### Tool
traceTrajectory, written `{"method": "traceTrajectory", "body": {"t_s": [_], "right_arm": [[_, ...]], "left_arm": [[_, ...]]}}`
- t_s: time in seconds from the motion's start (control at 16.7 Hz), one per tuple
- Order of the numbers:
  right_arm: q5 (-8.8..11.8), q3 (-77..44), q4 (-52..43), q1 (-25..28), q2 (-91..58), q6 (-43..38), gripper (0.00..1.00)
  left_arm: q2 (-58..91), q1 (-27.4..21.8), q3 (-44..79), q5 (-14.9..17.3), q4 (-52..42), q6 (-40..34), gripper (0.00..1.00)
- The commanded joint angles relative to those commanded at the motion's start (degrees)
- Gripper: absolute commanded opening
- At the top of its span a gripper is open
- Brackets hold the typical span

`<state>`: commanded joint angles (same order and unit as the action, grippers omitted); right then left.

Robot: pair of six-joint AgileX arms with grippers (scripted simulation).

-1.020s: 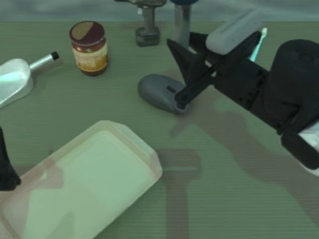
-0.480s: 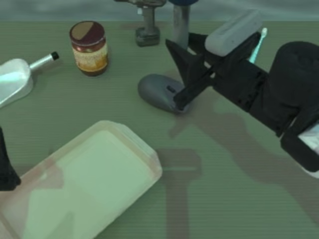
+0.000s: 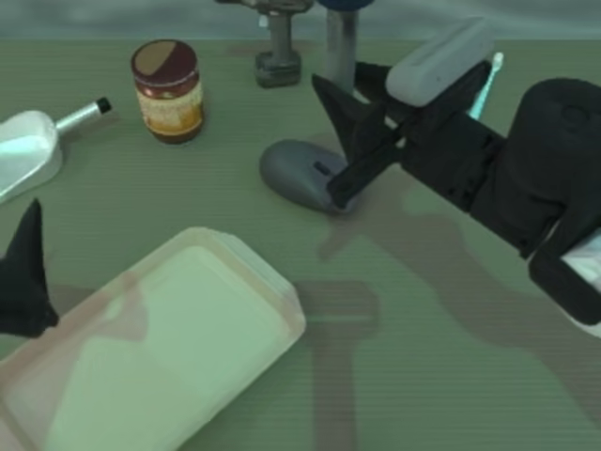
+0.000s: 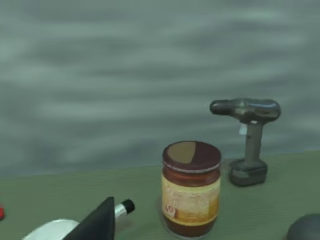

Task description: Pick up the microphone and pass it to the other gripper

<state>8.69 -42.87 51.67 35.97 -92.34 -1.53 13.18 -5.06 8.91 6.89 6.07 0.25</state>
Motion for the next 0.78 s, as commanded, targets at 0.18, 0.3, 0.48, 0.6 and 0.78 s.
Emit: {"method": "traceTrajectory", "body": {"t_s": [0.18,0.3,0.48,0.6,0.78], "right_arm": [[0.0,0.0,0.0,0.0,0.0,0.0,0.0],[0.0,0.0,0.0,0.0,0.0,0.0,0.0],[0.0,0.0,0.0,0.0,0.0,0.0,0.0],[0.0,0.0,0.0,0.0,0.0,0.0,0.0],[0.0,0.0,0.0,0.0,0.0,0.0,0.0]], "left_arm": [[14.1,-4.3,7.3,5.9,4.9,0.2,1.0],[24.2,-7.4,12.2,10.1,8.1,0.2,1.0],[37.0,-11.8,19.2,15.9,12.8,0.3,1.0],[43.9,-14.3,23.4,19.3,15.6,0.4,1.0],[51.7,-17.0,28.2,23.0,19.0,0.6,1.0]]}}
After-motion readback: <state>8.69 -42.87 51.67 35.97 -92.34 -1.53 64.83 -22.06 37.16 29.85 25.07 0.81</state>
